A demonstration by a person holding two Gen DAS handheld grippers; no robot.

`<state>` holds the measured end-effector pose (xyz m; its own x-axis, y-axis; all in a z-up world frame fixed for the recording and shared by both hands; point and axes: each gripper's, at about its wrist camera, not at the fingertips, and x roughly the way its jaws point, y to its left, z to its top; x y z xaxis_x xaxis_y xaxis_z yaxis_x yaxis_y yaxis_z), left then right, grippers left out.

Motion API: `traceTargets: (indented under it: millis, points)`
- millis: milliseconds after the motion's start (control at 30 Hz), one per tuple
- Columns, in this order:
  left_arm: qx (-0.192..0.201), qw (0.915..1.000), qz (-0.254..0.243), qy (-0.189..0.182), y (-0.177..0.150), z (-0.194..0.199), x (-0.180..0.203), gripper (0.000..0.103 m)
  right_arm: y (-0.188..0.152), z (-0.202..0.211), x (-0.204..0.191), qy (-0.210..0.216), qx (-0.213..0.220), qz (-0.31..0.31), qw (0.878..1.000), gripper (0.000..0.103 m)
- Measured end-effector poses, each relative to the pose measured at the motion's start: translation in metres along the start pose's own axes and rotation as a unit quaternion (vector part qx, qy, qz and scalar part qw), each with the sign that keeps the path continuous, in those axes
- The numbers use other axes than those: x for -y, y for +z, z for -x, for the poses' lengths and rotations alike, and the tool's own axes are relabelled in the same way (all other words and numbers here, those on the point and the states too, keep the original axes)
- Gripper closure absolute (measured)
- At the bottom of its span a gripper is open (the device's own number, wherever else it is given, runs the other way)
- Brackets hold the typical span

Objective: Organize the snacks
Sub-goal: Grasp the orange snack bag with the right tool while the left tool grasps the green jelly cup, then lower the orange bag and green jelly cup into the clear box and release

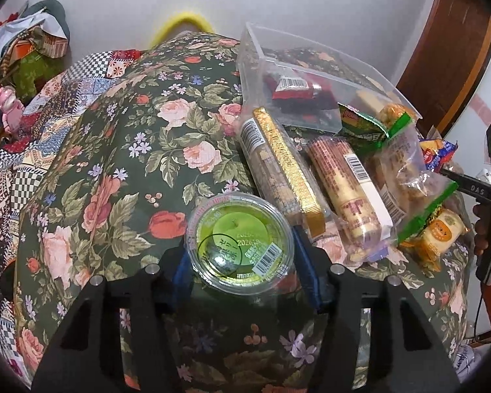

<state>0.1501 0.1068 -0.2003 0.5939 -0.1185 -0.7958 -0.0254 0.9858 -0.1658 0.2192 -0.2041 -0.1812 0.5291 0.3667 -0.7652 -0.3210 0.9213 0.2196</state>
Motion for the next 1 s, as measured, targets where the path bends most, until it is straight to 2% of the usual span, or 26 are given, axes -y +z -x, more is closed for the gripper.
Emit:
traceTargets:
  millis: [133, 400, 733, 1000]
  points:
    - [0.003, 1.0000, 0.005, -0.003, 0.000, 0.008, 0.000, 0.047, 0.001, 0.010, -0.005, 0.001, 0.013, 0.011, 1.000, 0.061]
    - [0.040, 0.9992, 0.003, -0.006, 0.018, 0.038, 0.006, 0.047, 0.014, 0.033, -0.013, 0.002, 0.049, 0.024, 0.999, 0.062]
    - [0.102, 0.9943, -0.023, -0.019, 0.067, 0.061, 0.032, 0.047, 0.054, 0.054, -0.027, 0.011, 0.107, 0.049, 0.993, 0.062]
    - [0.120, 0.9918, -0.025, -0.034, 0.111, 0.050, 0.049, 0.047, 0.082, 0.058, -0.042, 0.025, 0.141, 0.062, 0.988, 0.062]
